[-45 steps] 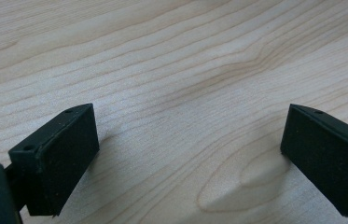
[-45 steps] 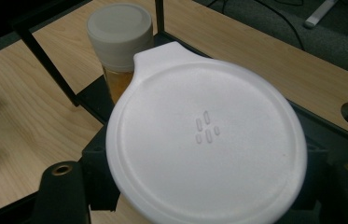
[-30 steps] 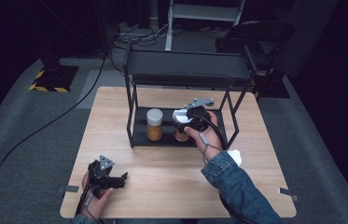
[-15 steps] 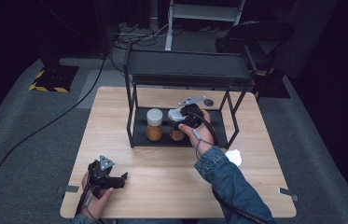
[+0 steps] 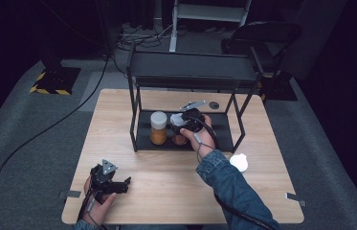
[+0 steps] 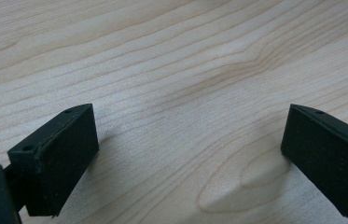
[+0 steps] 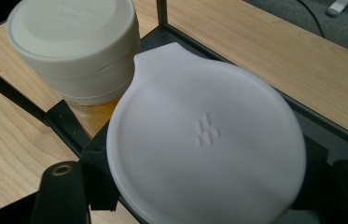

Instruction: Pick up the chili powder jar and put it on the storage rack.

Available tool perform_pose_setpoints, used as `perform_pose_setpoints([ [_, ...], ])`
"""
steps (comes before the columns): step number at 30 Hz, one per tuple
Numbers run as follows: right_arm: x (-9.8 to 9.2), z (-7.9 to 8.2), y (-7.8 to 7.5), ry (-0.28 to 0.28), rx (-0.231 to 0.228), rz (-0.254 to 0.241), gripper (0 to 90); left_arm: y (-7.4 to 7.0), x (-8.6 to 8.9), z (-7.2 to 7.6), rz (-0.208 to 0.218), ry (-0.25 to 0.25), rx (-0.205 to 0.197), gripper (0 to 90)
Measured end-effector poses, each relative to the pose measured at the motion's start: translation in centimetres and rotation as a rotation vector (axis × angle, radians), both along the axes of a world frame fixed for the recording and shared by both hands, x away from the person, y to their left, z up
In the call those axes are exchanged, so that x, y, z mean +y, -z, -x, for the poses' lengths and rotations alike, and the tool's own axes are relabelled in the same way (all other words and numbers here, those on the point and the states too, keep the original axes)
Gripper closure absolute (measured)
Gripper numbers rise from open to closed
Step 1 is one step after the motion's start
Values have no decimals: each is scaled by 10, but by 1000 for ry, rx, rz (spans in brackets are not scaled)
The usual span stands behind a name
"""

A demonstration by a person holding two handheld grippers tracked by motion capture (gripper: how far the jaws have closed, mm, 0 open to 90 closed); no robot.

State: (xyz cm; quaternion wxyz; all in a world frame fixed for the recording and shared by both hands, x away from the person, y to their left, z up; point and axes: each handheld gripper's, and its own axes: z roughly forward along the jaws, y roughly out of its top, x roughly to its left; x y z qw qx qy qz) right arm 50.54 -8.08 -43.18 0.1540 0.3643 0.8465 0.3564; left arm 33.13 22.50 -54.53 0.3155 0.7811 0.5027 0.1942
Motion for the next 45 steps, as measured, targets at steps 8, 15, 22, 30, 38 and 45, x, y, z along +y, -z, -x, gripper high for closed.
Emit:
perform_pose_setpoints([
  [8, 0, -3, 9, 5, 8, -2, 304, 0, 0, 0, 0, 0, 0, 37],
  [15, -2, -3, 9, 10, 13, -14, 303, 0, 0, 0, 0, 0, 0, 36],
  [22, -5, -2, 8, 11, 10, -23, 242, 0, 0, 0, 0, 0, 0, 36],
  [30, -7, 4, -4, 21, -2, -38, 156, 0, 0, 0, 0, 0, 0, 36],
  [38, -17, 14, -25, 14, -30, -32, 144, 0, 0, 0, -1, -1, -1, 36],
  [45, -31, 26, -35, 9, -43, -33, 142, 0, 0, 0, -1, -1, -1, 36],
])
